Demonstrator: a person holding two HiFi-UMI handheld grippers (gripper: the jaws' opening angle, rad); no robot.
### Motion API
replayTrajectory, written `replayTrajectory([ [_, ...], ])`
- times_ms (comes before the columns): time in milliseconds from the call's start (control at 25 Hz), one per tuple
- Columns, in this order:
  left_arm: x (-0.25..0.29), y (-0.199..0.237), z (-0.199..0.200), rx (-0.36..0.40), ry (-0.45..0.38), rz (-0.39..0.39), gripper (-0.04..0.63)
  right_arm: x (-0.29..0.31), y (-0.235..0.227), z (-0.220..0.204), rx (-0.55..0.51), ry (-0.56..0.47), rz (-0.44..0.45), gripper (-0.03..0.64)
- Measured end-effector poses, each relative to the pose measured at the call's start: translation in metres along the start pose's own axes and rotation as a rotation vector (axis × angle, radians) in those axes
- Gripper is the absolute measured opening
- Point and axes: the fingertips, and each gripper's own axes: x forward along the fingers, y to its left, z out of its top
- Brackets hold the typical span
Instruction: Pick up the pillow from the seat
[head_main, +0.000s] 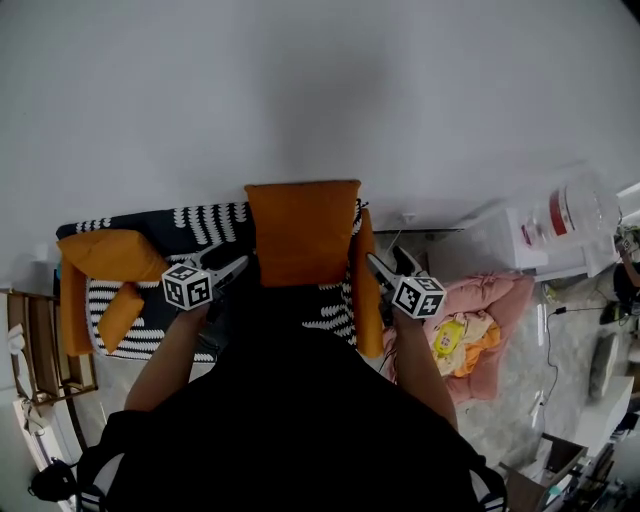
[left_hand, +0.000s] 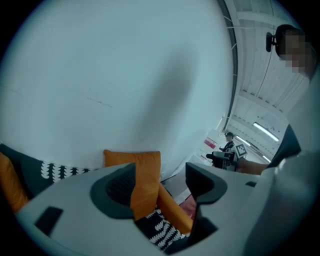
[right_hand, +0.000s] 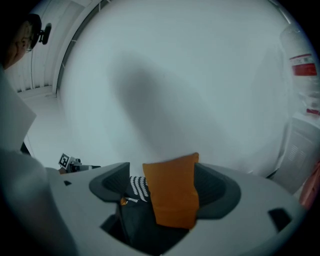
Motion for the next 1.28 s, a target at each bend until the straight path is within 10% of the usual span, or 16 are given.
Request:
replayTrajectory([
  [1280, 0.052, 0.047, -0.012, -0.097, 0.035, 0.119, 0.318, 0.092, -0.070, -0.031, 0.009, 0.213, 0.038, 0.394],
])
